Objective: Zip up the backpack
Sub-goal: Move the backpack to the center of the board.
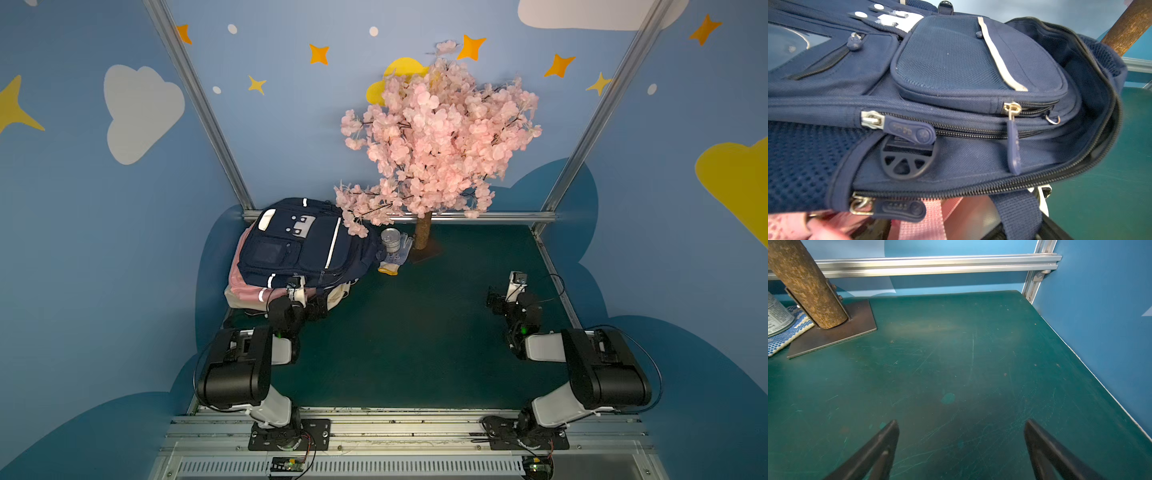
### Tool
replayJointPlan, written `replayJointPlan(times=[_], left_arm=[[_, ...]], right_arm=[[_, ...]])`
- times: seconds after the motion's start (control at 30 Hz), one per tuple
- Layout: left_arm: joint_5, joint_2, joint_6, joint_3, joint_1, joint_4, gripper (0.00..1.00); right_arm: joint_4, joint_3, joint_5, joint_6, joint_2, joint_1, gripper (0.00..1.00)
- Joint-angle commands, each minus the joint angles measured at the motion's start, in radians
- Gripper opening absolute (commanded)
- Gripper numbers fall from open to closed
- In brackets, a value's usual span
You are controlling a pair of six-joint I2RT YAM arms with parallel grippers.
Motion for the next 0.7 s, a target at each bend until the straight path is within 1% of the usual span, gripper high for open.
replayJointPlan(times=[0.0, 0.67], left_arm=[[0.001, 0.002, -0.006, 0.030, 0.008, -0.014, 1.00], [0.010, 0.003, -0.009, 0.026, 0.011, -0.010, 1.00]], right_arm=[[0.003, 0.006, -0.015, -0.012, 0.006, -0.003, 0.96], [0.004, 0.006, -0.014, -0.012, 0.007, -0.003, 0.96]])
